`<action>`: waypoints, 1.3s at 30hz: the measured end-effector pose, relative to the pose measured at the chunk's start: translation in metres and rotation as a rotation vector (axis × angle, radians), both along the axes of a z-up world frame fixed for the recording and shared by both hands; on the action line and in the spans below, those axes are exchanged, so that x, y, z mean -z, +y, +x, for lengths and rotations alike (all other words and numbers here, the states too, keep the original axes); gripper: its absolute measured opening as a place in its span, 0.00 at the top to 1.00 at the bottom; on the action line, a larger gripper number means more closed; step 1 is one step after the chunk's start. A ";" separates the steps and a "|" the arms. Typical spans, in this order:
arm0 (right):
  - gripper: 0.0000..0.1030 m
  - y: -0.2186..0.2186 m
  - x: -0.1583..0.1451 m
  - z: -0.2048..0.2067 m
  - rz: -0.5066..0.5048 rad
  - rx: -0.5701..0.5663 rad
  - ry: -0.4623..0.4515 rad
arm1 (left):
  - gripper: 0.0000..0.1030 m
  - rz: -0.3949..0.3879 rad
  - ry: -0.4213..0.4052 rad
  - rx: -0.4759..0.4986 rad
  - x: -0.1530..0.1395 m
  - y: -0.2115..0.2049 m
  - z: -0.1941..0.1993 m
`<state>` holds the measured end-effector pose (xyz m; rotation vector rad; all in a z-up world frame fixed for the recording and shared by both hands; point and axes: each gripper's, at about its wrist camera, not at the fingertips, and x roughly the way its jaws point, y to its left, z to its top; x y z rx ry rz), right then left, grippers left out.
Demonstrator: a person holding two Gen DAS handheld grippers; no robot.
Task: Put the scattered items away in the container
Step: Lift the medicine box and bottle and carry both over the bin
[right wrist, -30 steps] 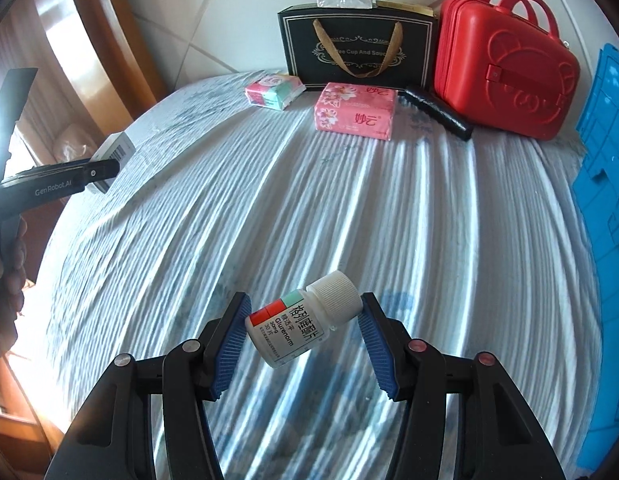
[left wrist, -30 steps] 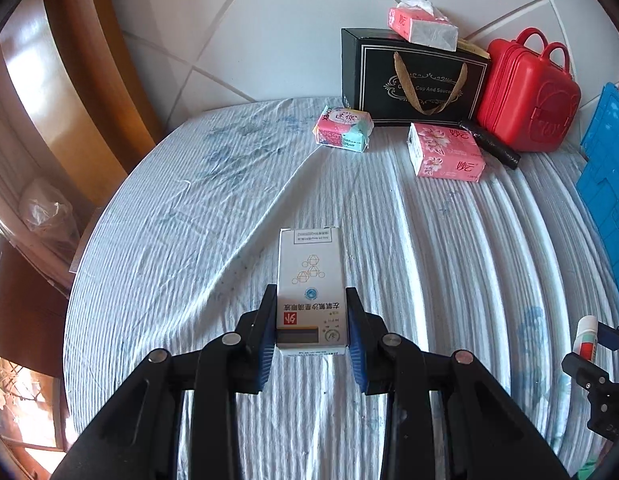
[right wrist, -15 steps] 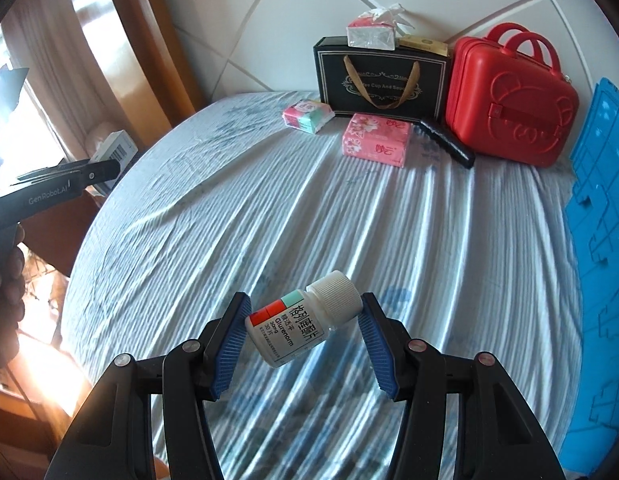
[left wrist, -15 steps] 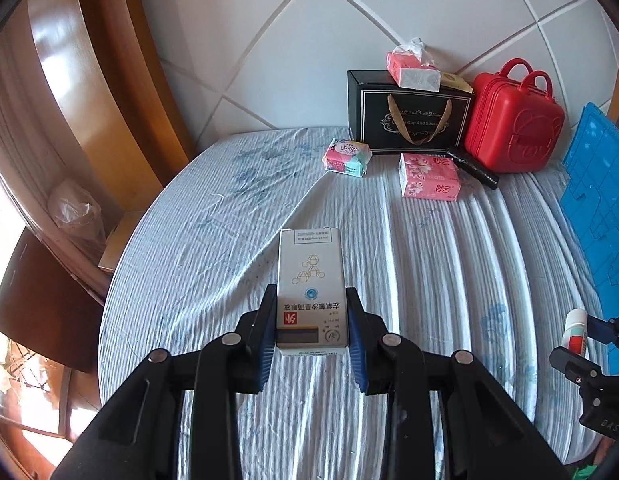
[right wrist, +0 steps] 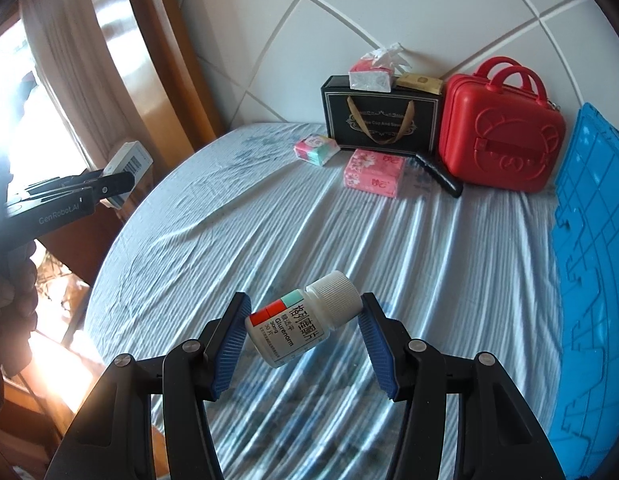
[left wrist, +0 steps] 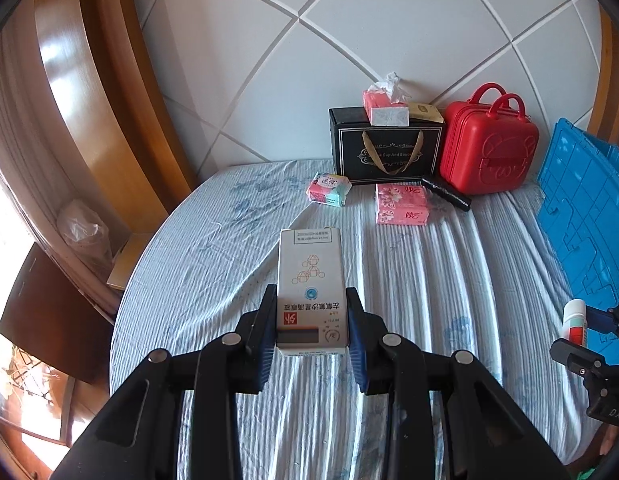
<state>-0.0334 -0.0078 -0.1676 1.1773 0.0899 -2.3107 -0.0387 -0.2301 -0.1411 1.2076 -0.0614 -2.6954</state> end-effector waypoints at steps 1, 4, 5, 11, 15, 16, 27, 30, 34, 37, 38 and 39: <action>0.47 0.005 -0.005 0.001 -0.004 0.001 0.008 | 0.70 -0.006 0.006 0.005 -0.005 0.004 0.000; 0.47 0.022 -0.017 0.002 -0.024 0.007 0.028 | 0.70 -0.013 0.024 0.023 -0.020 0.017 -0.003; 0.47 0.028 -0.021 0.002 -0.030 0.011 0.036 | 0.70 -0.015 0.030 0.030 -0.024 0.022 -0.004; 0.47 0.069 -0.047 0.000 -0.071 0.045 0.075 | 0.70 -0.014 0.070 0.083 -0.049 0.063 -0.013; 0.47 0.097 -0.064 -0.004 -0.078 0.068 0.117 | 0.70 -0.016 0.091 0.121 -0.061 0.099 -0.022; 0.47 0.104 -0.068 -0.006 -0.075 0.074 0.128 | 0.70 -0.015 0.096 0.132 -0.064 0.108 -0.025; 0.47 0.190 -0.105 -0.020 -0.092 0.176 0.198 | 0.70 -0.014 0.147 0.284 -0.097 0.215 -0.049; 0.47 0.214 -0.115 -0.021 -0.099 0.206 0.217 | 0.70 -0.018 0.153 0.334 -0.104 0.247 -0.058; 0.47 0.247 -0.128 -0.019 -0.103 0.255 0.251 | 0.70 -0.007 0.153 0.407 -0.111 0.291 -0.071; 0.47 0.275 -0.135 -0.016 -0.111 0.299 0.264 | 0.70 -0.002 0.160 0.464 -0.118 0.326 -0.079; 0.47 0.284 -0.137 -0.014 -0.110 0.313 0.269 | 0.70 -0.001 0.164 0.484 -0.120 0.339 -0.081; 0.47 0.294 -0.139 -0.012 -0.105 0.329 0.275 | 0.70 0.001 0.166 0.504 -0.122 0.351 -0.084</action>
